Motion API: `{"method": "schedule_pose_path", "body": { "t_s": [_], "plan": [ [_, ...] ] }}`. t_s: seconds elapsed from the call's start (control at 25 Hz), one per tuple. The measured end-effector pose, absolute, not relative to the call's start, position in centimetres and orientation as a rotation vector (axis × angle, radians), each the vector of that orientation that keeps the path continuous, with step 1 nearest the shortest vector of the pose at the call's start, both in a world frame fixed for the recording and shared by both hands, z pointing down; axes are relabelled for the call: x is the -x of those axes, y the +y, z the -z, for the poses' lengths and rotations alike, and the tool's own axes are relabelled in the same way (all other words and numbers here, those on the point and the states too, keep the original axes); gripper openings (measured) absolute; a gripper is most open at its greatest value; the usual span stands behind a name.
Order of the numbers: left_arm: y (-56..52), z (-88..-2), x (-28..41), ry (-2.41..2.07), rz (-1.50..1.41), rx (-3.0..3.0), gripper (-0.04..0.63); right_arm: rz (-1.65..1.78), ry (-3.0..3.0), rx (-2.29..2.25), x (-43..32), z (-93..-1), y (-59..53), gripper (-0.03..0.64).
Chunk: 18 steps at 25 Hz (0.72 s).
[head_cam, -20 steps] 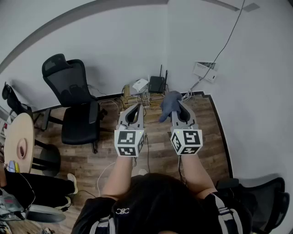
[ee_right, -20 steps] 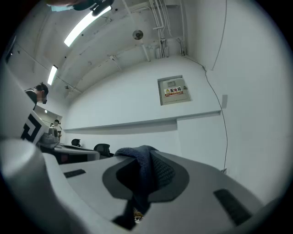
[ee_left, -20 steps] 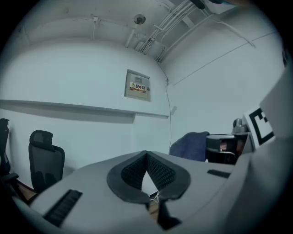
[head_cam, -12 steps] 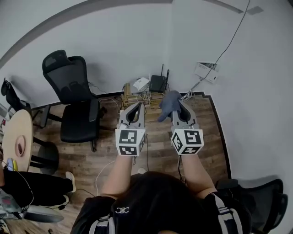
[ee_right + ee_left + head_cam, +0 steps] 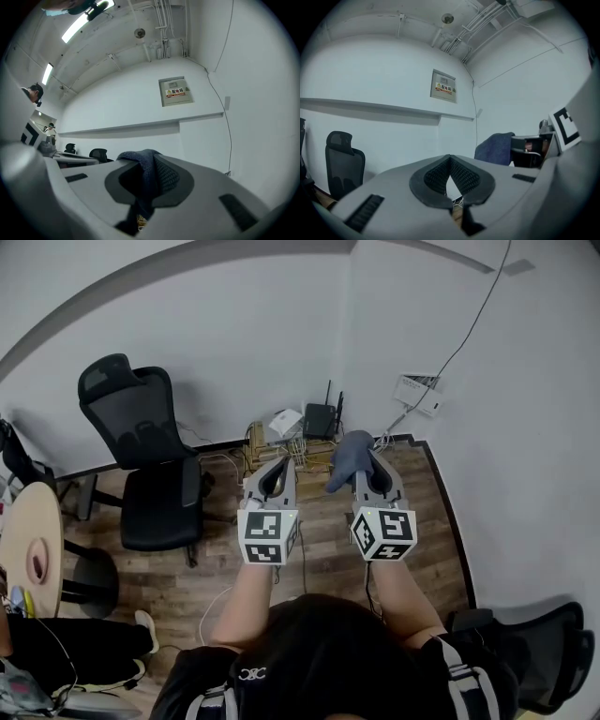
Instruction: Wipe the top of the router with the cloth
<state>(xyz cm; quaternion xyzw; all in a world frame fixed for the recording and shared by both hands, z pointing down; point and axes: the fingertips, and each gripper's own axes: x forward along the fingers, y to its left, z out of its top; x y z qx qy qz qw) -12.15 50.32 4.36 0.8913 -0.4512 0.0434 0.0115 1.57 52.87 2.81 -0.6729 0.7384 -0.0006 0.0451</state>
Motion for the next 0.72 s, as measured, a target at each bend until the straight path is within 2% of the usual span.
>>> {"method": "schedule_pose_path", "body": {
  "t_s": [0.4,0.72],
  "plan": [
    [46.9,-6.0,14.4,-1.333,-0.159,-2.8,-0.006,-0.01,2.278,2.081,1.7,-4.2,50.3,0.017],
    [44.8,-6.5,14.5,-1.363,-0.133,-2.8,-0.006,-0.042,2.288,2.055,1.5,-4.6,48.0,0.017]
  ]
}}
